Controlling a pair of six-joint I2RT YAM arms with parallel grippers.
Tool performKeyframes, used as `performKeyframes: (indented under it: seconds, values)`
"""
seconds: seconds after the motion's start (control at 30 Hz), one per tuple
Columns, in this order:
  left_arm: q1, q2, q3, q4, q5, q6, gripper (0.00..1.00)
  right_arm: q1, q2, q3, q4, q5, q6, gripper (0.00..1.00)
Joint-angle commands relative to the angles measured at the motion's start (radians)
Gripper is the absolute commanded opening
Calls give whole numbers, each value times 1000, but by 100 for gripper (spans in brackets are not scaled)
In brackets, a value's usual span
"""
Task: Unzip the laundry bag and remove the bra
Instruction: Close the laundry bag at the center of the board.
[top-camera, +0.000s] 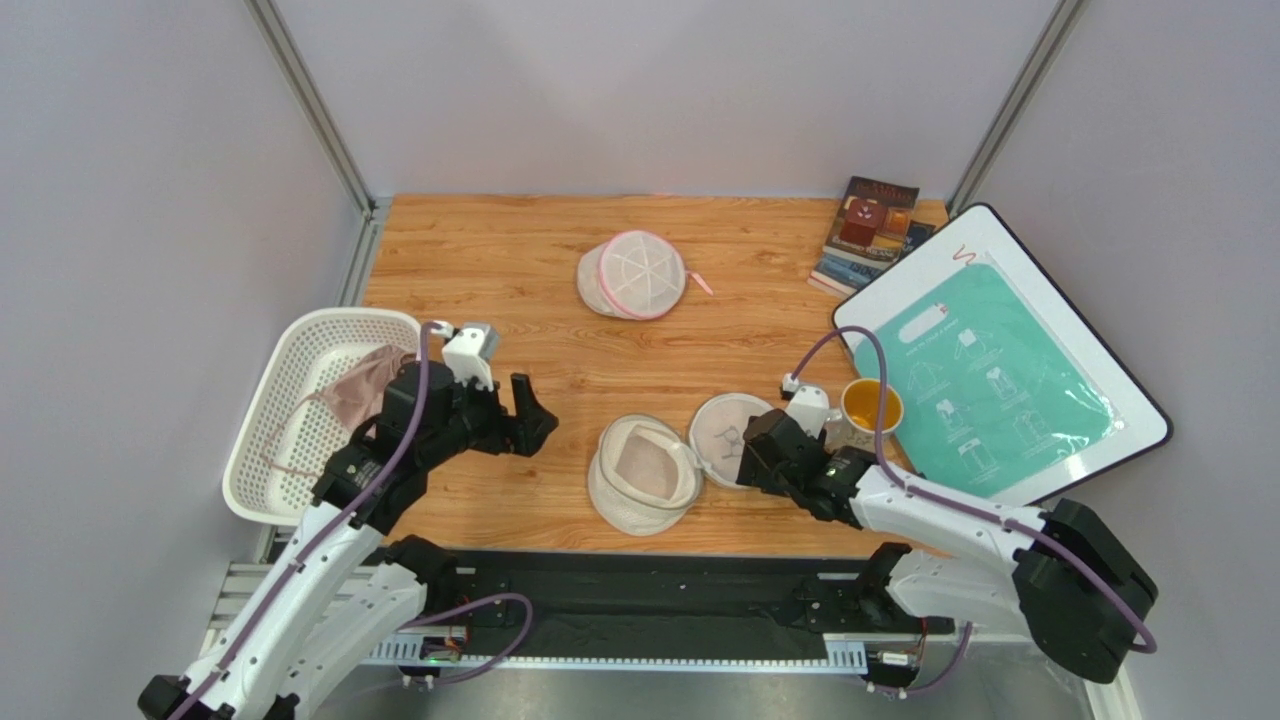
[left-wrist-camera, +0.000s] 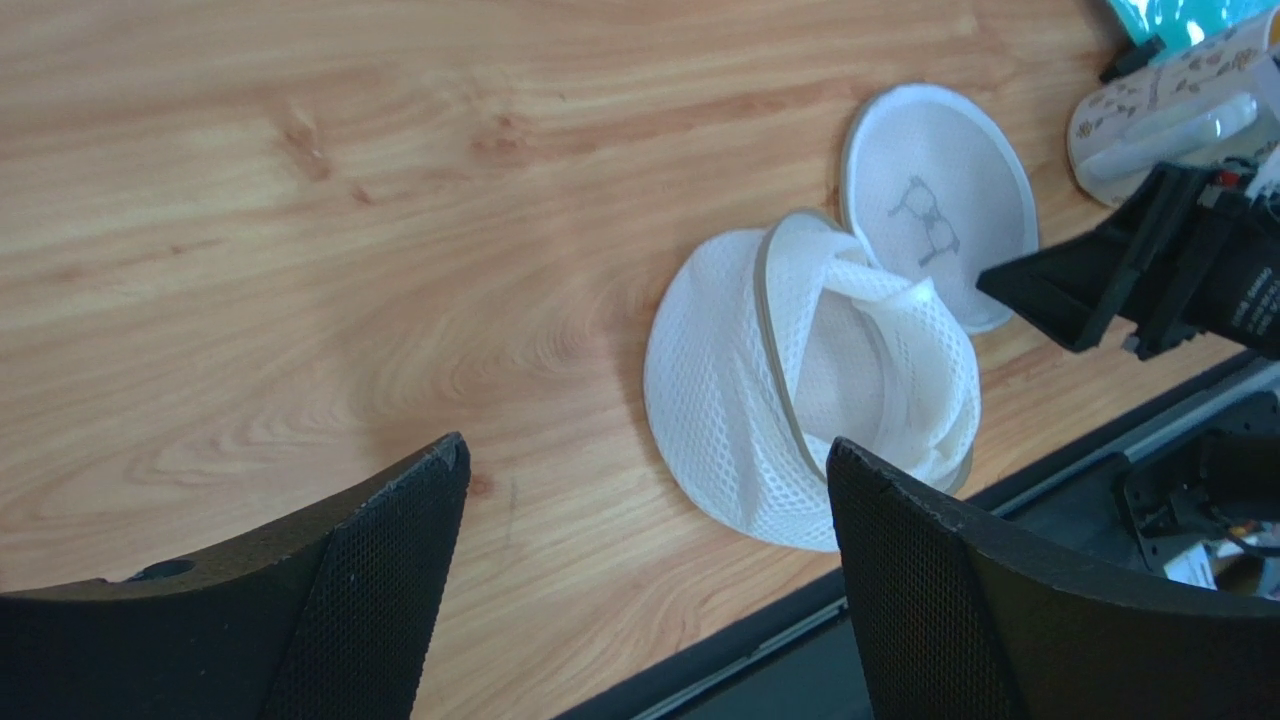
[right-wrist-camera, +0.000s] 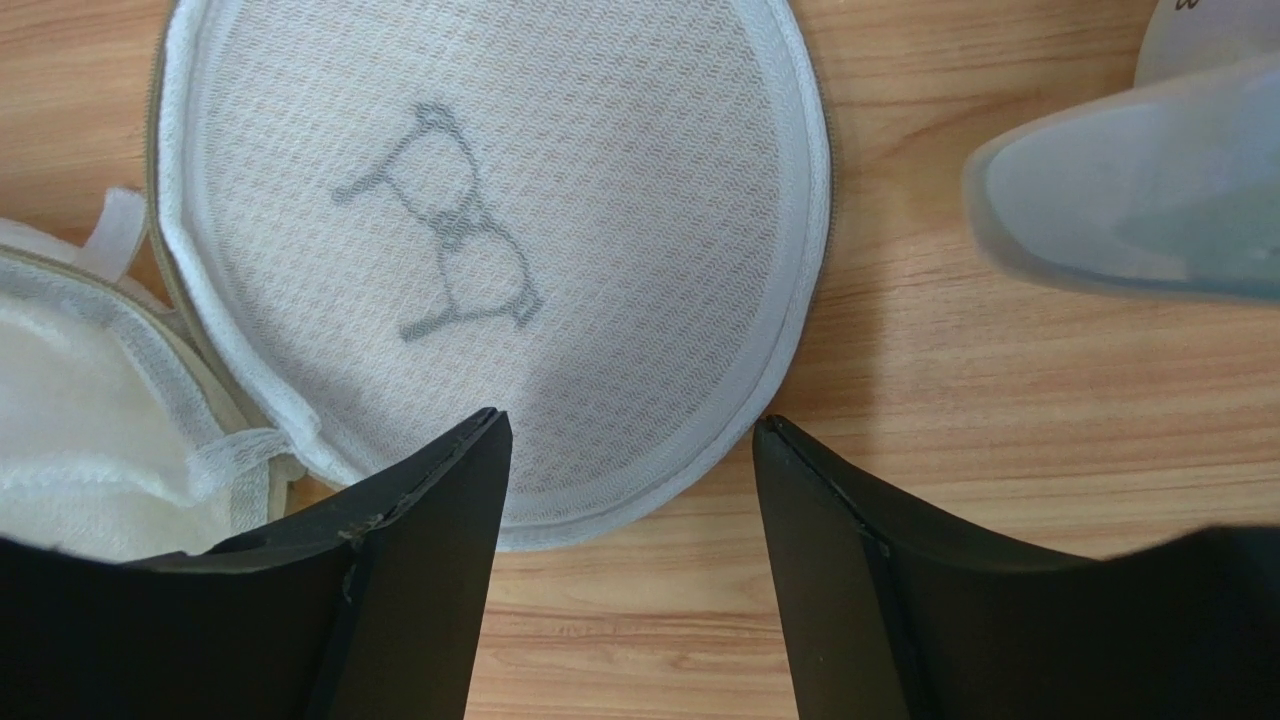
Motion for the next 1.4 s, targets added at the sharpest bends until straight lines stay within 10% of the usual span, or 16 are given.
performKeyframes:
  seconds: [0.0,0.3,0.63,1.37]
  values:
    - [-44,8,-64,61,54,-76,93,-13,64,19,85,67,53,65]
    - [-106,52,-228,255,118,-186,93,-19,110,29,97,79,61,50]
    - [-149,135,-283,387,122,-239,92,-19,84,25,64,94,58,0]
    - [-155,241,-412,582,171,-317,43,283,-99,154,-32,556,-57,0]
